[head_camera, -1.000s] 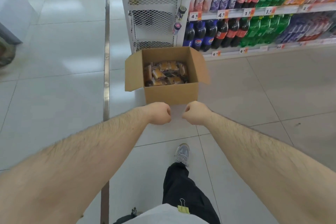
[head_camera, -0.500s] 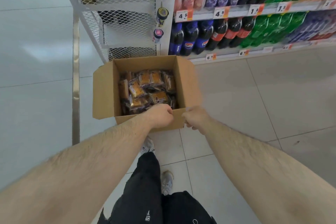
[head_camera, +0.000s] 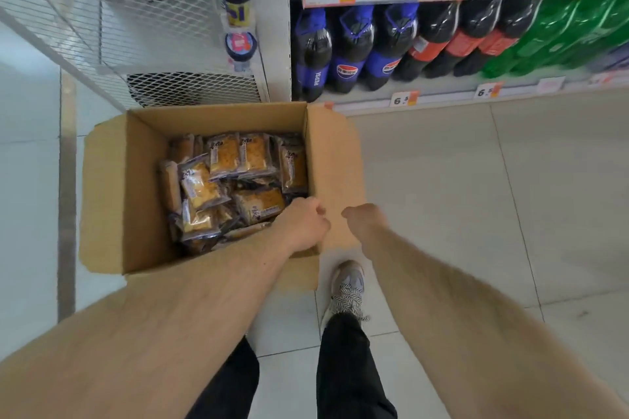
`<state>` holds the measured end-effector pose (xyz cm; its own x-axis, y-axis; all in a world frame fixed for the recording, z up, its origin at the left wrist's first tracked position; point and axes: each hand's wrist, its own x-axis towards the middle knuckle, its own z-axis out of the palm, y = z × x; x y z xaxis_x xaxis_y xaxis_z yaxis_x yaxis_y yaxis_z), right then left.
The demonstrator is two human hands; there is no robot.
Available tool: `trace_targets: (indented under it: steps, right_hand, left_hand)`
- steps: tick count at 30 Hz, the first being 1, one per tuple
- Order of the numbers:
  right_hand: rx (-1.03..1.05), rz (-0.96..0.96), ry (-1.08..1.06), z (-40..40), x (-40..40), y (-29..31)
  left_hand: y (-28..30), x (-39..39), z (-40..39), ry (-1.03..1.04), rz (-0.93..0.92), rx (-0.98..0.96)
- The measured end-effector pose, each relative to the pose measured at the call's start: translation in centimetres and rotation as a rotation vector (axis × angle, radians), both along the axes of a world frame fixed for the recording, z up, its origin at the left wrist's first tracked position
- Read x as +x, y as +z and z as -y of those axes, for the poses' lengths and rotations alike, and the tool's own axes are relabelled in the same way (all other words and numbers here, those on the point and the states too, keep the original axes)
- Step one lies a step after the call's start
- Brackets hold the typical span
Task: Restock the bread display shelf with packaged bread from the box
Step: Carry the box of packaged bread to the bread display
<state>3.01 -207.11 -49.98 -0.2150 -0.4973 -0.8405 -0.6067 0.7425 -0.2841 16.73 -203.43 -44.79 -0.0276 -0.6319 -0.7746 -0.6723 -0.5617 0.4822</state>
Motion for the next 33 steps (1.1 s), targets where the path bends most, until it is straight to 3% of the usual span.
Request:
trace_targets:
  steps: [8, 11, 13, 17, 23, 28, 33]
  right_hand:
    - [0.113, 0.094, -0.288, 6.7, -3.0, -11.4]
    - [0.175, 0.201, -0.386, 7.6, -3.4, -12.1]
    - [0.15, 0.168, -0.396, 8.0, -3.6, -10.8]
    - [-0.092, -0.086, -0.158, 7.9, -3.9, -4.0]
    - [-0.136, -0.002, 0.295, 5.9, 2.4, 5.3]
    - [-0.118, -0.033, 0.496, 2.9, 12.3, 4.7]
    - [-0.199, -0.066, 0.419, -2.7, 19.8, -0.3]
  left_hand:
    - [-9.7, -4.5, 6.0, 0.142, 0.206, -0.012]
    - [-10.9, -5.4, 5.8, 0.229, 0.191, -0.029]
    - [-10.6, -5.6, 5.7, 0.285, 0.195, -0.052]
    - [-8.5, -5.1, 6.6, 0.462, 0.096, -0.054]
    - [-4.1, -1.7, 6.4, 0.659, -0.19, -0.049]
    - [-3.7, 6.6, 1.8, 0.768, -0.16, -0.05]
    - [-6.5, 15.2, -4.2, 0.941, 0.013, 0.022]
